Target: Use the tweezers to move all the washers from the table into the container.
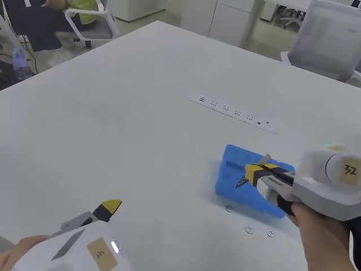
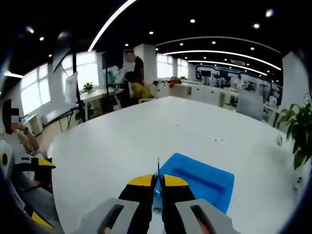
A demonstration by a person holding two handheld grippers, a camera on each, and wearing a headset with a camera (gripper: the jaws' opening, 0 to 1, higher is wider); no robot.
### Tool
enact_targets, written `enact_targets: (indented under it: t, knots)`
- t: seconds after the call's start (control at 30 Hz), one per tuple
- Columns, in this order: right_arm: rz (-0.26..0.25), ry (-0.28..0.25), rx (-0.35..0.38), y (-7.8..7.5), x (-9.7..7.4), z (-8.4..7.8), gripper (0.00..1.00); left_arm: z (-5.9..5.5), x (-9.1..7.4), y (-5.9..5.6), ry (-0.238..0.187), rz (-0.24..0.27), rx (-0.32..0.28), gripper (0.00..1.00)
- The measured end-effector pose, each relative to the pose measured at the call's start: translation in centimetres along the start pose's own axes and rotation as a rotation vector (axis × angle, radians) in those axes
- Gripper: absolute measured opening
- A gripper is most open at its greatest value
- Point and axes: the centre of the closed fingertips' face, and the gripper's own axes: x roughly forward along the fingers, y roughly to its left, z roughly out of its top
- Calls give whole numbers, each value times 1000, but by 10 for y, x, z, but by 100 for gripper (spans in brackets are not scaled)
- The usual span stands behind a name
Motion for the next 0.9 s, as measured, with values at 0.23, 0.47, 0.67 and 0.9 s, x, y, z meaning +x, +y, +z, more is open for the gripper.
enact_targets:
  t: [0.23,0.47,0.67,0.9]
  knots:
    - [-4,35,26,0,4,-19,2,0,0,0,3,3,7,92]
    - [-15,61,24,-1,11,-35,2,-3,1,0,15,2,10,92]
    - [-24,80,25,-2,17,-42,2,-4,1,0,22,3,14,91]
    - [-30,88,29,-5,19,-43,2,-4,1,-1,25,0,12,92]
